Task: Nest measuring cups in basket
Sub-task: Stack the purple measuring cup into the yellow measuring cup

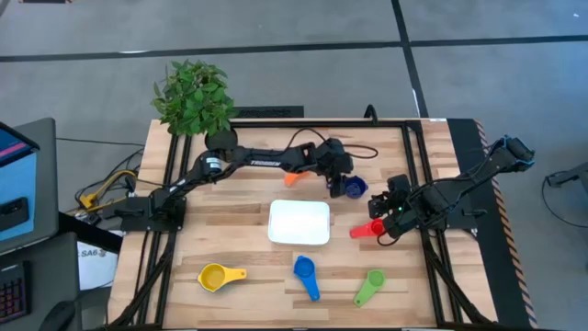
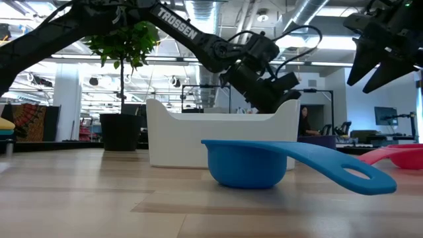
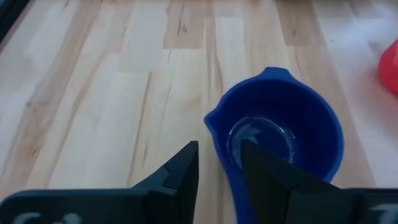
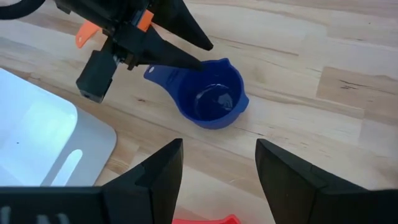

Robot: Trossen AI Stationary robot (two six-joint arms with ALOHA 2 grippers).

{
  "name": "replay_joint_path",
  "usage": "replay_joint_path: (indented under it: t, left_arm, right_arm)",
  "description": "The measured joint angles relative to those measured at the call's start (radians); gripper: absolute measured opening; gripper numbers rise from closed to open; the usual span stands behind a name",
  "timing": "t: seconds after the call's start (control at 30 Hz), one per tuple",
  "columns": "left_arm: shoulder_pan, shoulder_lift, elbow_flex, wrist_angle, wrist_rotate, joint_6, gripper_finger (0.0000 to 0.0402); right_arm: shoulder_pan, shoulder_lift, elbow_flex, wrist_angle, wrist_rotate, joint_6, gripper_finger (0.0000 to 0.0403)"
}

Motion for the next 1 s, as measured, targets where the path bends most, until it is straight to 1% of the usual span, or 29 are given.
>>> replay_joint_path:
  t: [0.17, 0.27, 0.3, 0.57, 0.67, 0.8, 0.87, 1.0]
  left_arm:
    - [-0.009, 0.012, 0.001, 0.024, 0.000, -0.023, 0.0105]
    - [-0.010, 0.032, -0.001, 0.009, -0.001, -0.030, 0.0105]
    - [-0.010, 0.045, 0.001, 0.027, -0.001, -0.034, 0.0105]
    - [-0.011, 0.065, 0.003, 0.023, -0.009, -0.059, 0.0101]
    - [-0.011, 0.064, 0.005, 0.020, -0.041, -0.059, 0.0077]
    - [-0.011, 0.064, 0.029, -0.005, -0.055, -0.059, 0.0016]
    - [-0.011, 0.065, 0.041, -0.013, -0.062, -0.056, 0.0010]
    - [-0.011, 0.067, 0.068, -0.032, -0.110, -0.053, 0.0008]
  right_arm:
    - [0.000, 0.000, 0.000, 0.002, -0.003, 0.000, 0.0225]
    - [0.000, 0.000, 0.000, 0.009, -0.005, 0.000, 0.0225]
    - [0.000, 0.000, 0.000, 0.010, -0.010, 0.000, 0.0225]
    - [0.013, 0.000, 0.000, 0.017, -0.024, 0.000, 0.0225]
    - [0.013, 0.000, 0.000, 0.016, -0.024, 0.000, 0.0225]
    - [0.013, 0.000, 0.000, 0.017, -0.024, 0.000, 0.0217]
    - [0.013, 0.000, 0.000, 0.017, -0.024, 0.000, 0.0210]
    - [0.013, 0.000, 0.000, 0.017, -0.024, 0.000, 0.0196]
